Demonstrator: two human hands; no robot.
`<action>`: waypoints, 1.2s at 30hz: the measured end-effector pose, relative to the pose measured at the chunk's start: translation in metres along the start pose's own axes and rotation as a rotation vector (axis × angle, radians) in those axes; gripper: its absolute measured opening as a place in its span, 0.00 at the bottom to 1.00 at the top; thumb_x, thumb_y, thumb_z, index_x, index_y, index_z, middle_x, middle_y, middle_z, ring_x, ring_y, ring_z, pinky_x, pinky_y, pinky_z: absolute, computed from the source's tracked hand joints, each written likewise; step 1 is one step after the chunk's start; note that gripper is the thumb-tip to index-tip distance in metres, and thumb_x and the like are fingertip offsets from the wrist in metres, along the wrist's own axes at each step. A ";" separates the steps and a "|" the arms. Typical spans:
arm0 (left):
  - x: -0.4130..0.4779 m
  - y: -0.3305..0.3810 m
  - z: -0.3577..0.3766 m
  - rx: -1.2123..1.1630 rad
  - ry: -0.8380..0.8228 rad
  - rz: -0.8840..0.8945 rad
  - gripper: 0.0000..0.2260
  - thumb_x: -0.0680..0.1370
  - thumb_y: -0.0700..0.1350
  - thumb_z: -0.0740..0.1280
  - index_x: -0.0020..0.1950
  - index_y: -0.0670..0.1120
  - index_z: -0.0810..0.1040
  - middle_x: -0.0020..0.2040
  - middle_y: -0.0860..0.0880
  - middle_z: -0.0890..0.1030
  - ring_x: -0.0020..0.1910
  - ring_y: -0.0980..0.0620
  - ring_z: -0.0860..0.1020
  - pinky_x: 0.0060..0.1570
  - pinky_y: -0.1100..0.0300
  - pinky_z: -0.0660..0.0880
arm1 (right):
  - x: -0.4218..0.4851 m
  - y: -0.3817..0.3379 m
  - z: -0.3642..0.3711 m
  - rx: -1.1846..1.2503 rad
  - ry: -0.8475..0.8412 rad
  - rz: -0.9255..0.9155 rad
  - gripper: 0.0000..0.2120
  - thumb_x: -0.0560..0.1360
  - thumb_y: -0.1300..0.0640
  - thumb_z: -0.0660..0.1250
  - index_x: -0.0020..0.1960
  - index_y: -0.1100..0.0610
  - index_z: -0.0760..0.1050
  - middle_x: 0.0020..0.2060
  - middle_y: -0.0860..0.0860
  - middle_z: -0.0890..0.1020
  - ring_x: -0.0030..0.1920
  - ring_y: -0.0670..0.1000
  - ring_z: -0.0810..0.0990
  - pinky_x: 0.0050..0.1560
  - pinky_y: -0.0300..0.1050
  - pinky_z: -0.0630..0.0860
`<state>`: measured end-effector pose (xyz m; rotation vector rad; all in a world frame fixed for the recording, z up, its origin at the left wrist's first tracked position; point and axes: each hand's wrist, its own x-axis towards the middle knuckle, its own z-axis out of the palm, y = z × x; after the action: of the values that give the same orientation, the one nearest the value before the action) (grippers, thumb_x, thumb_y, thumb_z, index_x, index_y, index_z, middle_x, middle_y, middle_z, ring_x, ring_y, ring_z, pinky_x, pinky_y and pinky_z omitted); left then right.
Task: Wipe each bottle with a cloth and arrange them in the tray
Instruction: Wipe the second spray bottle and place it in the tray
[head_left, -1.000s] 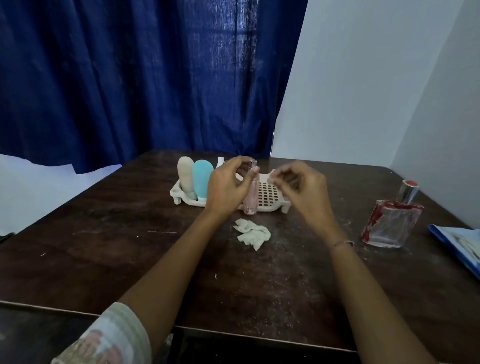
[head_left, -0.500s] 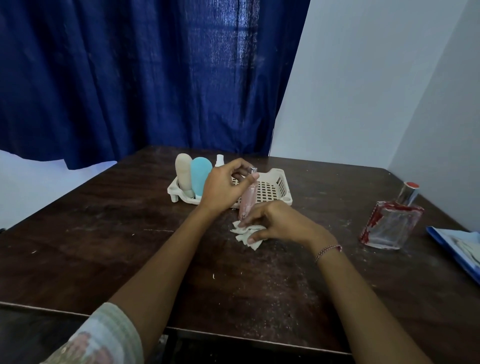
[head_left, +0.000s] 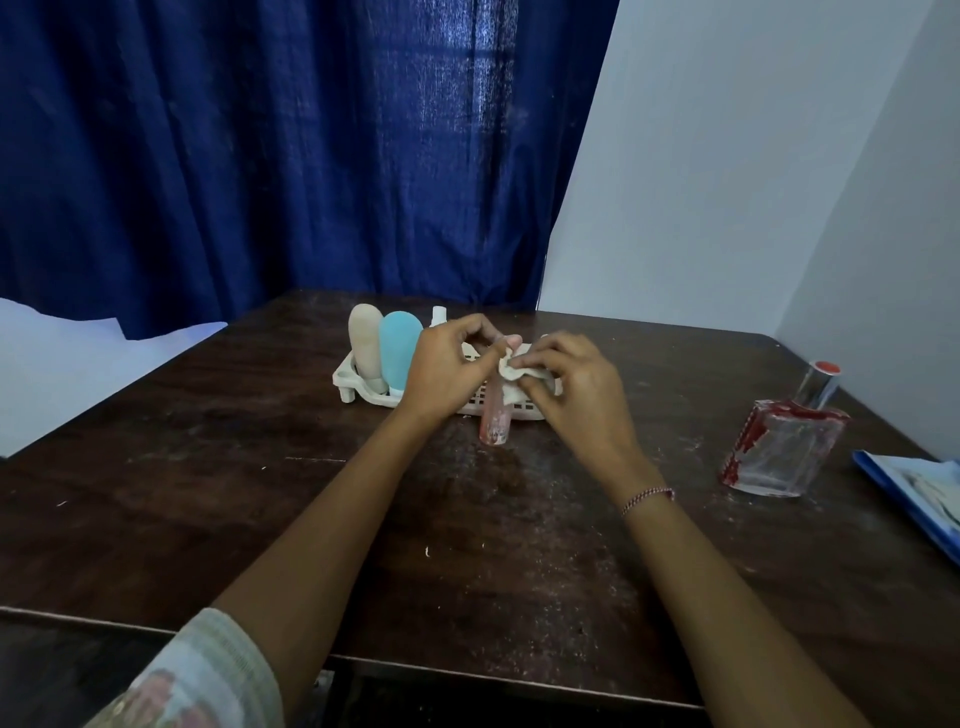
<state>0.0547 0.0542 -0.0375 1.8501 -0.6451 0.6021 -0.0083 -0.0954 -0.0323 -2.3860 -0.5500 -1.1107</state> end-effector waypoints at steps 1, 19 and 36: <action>0.000 0.001 0.000 -0.011 -0.004 0.000 0.08 0.75 0.49 0.70 0.40 0.45 0.80 0.37 0.53 0.80 0.39 0.57 0.77 0.40 0.67 0.72 | 0.000 0.000 0.001 0.005 -0.016 -0.016 0.08 0.70 0.62 0.72 0.49 0.58 0.82 0.44 0.51 0.80 0.47 0.49 0.76 0.46 0.41 0.75; 0.000 0.006 -0.001 -0.080 0.015 -0.070 0.07 0.72 0.47 0.73 0.37 0.47 0.78 0.33 0.54 0.79 0.35 0.61 0.76 0.37 0.71 0.72 | -0.004 0.004 0.003 -0.044 -0.021 -0.132 0.09 0.70 0.65 0.71 0.50 0.60 0.80 0.45 0.52 0.80 0.46 0.50 0.78 0.46 0.40 0.75; 0.002 0.004 -0.002 -0.033 0.046 -0.124 0.09 0.72 0.50 0.73 0.40 0.45 0.79 0.36 0.51 0.82 0.38 0.55 0.80 0.37 0.64 0.76 | -0.005 0.006 0.009 0.045 -0.546 -0.092 0.07 0.67 0.62 0.75 0.45 0.60 0.83 0.44 0.52 0.82 0.41 0.45 0.77 0.48 0.38 0.76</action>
<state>0.0532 0.0546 -0.0332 1.8258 -0.5031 0.5476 -0.0031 -0.0964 -0.0429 -2.6414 -0.8563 -0.4551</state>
